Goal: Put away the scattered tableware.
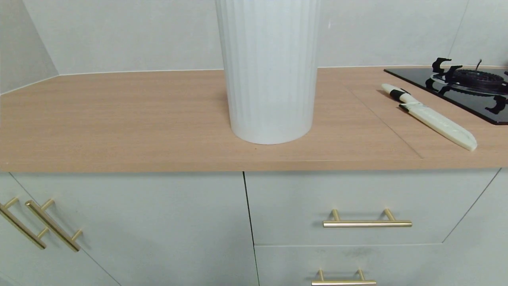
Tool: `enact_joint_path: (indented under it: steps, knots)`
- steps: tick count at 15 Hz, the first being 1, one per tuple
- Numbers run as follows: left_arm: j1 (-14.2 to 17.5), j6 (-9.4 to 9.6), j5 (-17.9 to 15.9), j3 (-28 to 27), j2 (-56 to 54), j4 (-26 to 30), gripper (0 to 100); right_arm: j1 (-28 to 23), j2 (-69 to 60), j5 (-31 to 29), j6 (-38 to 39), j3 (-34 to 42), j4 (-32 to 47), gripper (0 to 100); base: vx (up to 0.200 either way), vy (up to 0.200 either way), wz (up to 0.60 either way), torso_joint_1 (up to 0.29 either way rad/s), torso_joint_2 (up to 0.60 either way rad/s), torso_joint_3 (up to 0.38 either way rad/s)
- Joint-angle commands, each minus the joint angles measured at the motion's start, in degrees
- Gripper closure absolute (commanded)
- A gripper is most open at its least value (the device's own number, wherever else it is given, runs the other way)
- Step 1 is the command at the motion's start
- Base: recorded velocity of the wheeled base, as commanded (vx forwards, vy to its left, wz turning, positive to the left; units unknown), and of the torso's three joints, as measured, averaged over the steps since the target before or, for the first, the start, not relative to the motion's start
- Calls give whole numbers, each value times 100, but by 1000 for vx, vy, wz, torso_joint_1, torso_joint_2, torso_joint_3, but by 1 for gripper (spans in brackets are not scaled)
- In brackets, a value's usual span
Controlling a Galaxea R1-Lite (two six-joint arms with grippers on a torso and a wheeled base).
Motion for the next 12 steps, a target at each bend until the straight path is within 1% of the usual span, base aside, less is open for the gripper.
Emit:
enact_joint_path:
  steps: [1, 12]
  knots:
    - [2, -1, 4, 0, 2, -1, 0, 0, 7, 0, -1, 1, -4, 0, 0, 0, 0, 0, 0, 0]
    - [2, -1, 4, 0, 2, -1, 0, 0, 7, 0, -10, 1, 4, 0, 0, 0, 0, 0, 0, 0]
